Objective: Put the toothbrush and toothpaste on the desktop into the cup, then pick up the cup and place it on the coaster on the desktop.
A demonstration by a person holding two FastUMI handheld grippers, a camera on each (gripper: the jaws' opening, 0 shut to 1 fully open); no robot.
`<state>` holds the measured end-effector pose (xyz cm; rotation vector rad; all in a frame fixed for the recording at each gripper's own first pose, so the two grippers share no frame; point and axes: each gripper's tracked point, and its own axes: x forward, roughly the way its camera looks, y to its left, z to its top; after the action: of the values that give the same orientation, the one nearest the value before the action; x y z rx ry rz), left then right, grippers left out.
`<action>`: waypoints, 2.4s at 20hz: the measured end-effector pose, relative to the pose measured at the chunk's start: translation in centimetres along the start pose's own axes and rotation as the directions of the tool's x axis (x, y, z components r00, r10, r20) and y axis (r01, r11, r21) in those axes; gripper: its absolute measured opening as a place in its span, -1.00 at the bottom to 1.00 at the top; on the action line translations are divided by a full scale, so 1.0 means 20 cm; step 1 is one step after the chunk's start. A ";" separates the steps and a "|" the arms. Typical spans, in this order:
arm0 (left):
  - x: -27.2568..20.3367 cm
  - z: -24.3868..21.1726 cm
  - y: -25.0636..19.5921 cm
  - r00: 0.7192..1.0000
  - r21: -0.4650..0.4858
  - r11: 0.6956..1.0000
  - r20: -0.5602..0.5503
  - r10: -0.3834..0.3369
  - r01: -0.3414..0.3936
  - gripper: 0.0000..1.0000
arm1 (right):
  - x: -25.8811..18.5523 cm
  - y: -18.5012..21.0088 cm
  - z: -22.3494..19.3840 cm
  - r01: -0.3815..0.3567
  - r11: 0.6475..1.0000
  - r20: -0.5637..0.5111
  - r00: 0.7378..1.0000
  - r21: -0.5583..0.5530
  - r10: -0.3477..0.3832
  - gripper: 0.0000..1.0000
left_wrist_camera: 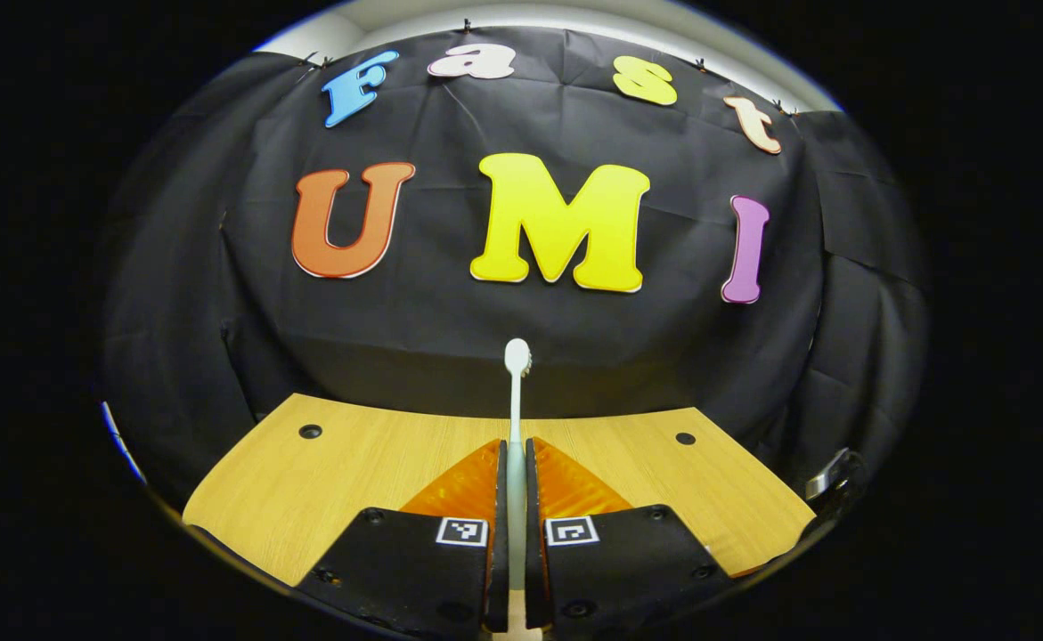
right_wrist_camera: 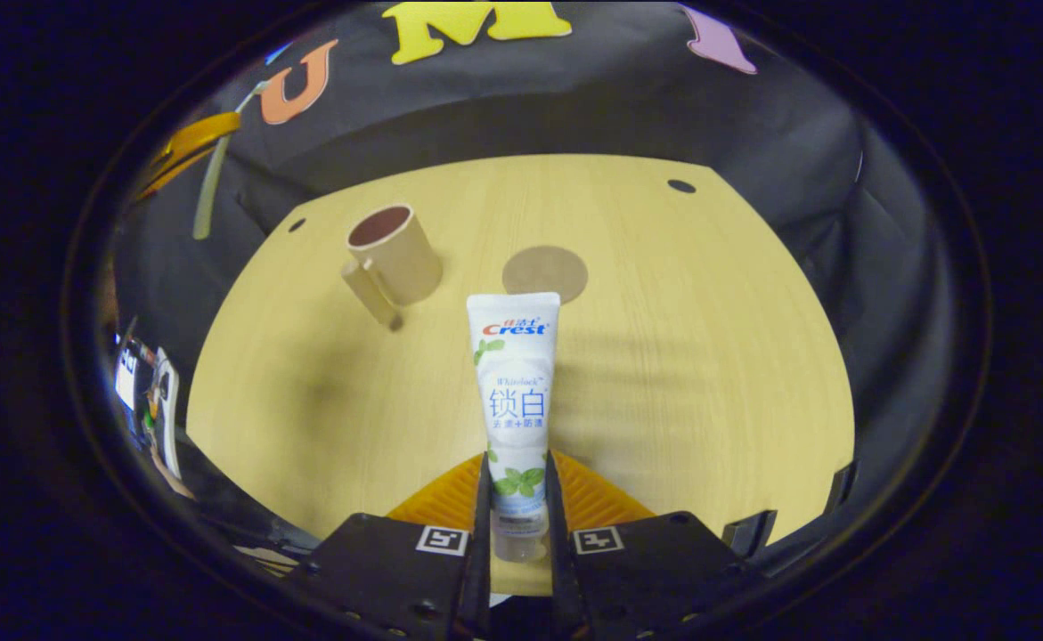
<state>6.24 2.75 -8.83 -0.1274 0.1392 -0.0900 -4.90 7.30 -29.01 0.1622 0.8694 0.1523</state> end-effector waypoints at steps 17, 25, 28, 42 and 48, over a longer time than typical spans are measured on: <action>0.39 -0.20 -0.10 0.996 0.053 0.996 -0.062 -0.069 0.072 -0.79 | -0.75 -0.08 0.62 0.119 0.982 0.467 0.867 0.144 -0.173 -0.44; 0.39 -0.17 -0.12 0.989 0.022 0.989 -0.015 -0.147 0.148 -0.78 | -0.81 -0.15 0.61 0.147 0.974 0.505 0.836 0.172 -0.215 -0.43; 0.42 -0.19 -0.10 0.989 0.026 0.989 -0.021 -0.147 0.148 -0.78 | -0.77 -0.21 0.55 0.153 0.968 0.472 0.850 0.199 -0.231 -0.43; 0.51 -0.45 -0.16 0.983 0.022 0.986 -0.082 -0.163 0.165 -0.75 | -0.61 -0.38 0.39 0.190 0.964 0.347 0.905 0.188 -0.246 -0.44; 0.40 -0.57 -0.12 0.964 -0.020 0.988 -0.214 -0.156 0.155 0.16 | -0.59 -0.33 0.48 0.145 0.980 0.371 0.910 0.137 -0.186 -0.41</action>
<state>12.26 -1.78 -20.73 -0.1312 0.3456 -0.2610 -4.58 -2.15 -15.54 0.2091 0.4967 -0.0857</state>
